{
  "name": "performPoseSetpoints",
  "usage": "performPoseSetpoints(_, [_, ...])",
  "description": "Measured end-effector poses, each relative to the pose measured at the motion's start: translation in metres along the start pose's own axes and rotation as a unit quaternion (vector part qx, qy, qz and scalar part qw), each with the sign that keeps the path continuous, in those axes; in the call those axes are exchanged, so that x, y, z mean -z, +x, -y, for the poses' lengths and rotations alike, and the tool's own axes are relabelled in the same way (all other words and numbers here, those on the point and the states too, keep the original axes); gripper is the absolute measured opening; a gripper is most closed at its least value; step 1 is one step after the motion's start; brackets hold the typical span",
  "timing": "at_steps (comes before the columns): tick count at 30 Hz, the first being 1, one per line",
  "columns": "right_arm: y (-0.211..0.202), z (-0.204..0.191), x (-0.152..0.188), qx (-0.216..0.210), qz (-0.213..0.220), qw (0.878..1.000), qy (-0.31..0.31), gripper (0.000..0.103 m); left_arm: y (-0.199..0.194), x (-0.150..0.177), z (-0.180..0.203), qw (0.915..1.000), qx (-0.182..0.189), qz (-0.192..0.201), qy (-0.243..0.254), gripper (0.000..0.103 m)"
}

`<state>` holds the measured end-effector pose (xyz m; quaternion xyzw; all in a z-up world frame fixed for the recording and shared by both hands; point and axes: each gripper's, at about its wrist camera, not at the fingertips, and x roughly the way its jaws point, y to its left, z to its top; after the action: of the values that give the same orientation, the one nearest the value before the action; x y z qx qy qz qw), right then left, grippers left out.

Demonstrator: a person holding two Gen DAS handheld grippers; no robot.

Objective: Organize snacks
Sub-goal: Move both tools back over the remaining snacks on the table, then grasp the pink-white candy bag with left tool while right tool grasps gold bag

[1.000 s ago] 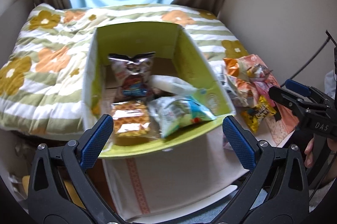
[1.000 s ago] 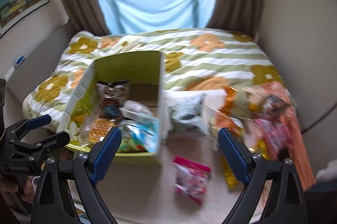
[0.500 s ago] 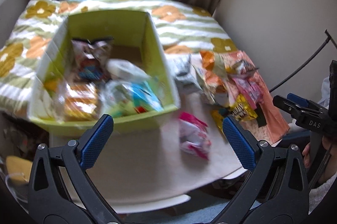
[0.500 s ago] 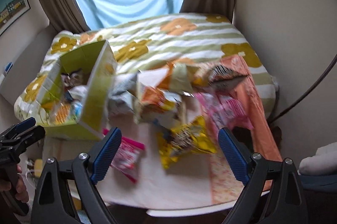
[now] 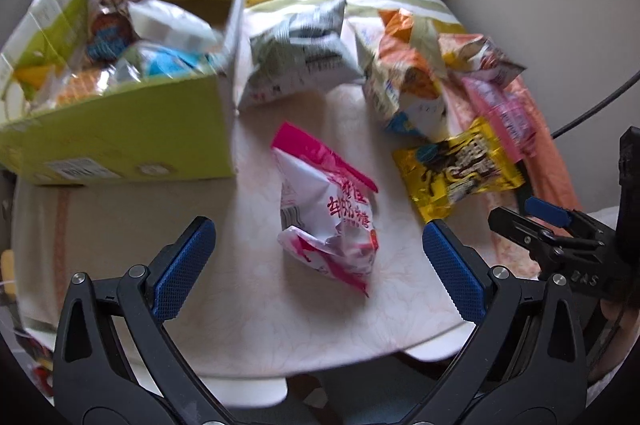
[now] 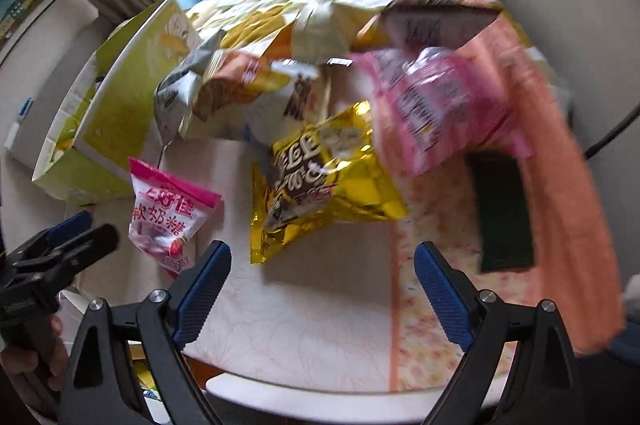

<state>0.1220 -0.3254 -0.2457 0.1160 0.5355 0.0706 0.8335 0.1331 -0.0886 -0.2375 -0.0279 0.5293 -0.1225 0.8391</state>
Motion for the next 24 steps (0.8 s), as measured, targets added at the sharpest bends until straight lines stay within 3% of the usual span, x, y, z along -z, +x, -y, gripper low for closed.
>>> performPoseSetpoints(9, [0.027, -0.001, -0.003, -0.032, 0.031, 0.999, -0.007, 0.091, 0.045, 0.007, 0.009, 0.9996, -0.008, 0.007, 0.026, 0.102])
performPoseSetpoints(16, [0.041, -0.001, -0.008, -0.043, 0.022, 0.999, 0.005, 0.091, 0.061, 0.013, 0.014, 0.9991, -0.008, 0.009, 0.042, 0.087])
performPoseSetpoints(20, [0.044, -0.010, -0.016, -0.042, 0.033, 0.998, 0.010, 0.091, 0.066, 0.018, 0.020, 0.9980, -0.018, 0.006, 0.061, 0.070])
performPoseSetpoints(24, [0.052, -0.016, -0.024, -0.038, 0.039, 0.998, 0.021, 0.091, 0.066, 0.020, 0.022, 0.9973, -0.018, 0.011, 0.071, 0.067])
